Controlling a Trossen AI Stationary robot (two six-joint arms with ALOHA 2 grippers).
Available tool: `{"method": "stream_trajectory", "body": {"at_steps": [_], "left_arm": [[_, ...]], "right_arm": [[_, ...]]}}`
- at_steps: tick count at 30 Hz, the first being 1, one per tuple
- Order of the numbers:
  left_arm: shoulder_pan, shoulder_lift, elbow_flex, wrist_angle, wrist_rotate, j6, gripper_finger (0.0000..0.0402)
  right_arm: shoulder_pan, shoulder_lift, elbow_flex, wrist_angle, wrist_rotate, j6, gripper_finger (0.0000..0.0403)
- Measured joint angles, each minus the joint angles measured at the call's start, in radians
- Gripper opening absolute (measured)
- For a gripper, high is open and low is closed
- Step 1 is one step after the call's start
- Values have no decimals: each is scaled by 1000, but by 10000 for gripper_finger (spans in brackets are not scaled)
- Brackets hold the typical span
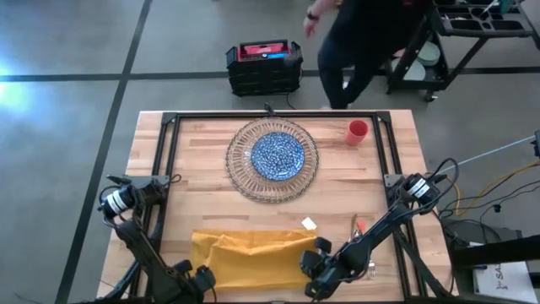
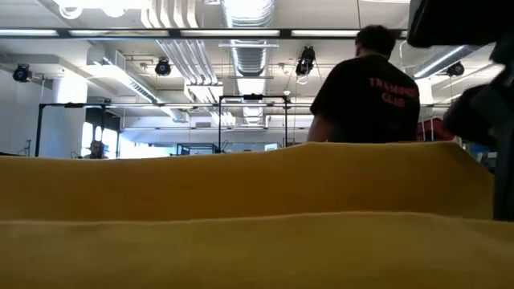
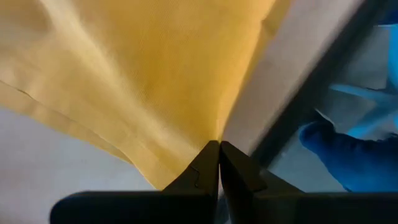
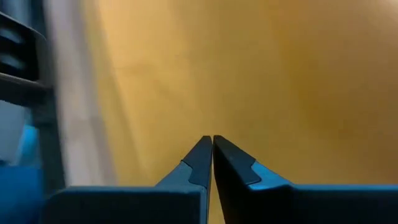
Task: Set table place
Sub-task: Fold the yellow napkin
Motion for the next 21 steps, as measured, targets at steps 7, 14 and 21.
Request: {"method": "stream_trajectory", "body": {"at_steps": [7,14,21], "left_arm": [[29,-5,75,-153,-146,44,0],[60,-6,90,-214,-162,65,0],[67,-6,114,-198,-150,47,0]], "right_arm": [[-85,-2,76,-36,61,-164,0],[-207,-2,137,-28,69,-323,0],[-303,-4,155,-26,24,-385,0]]}}
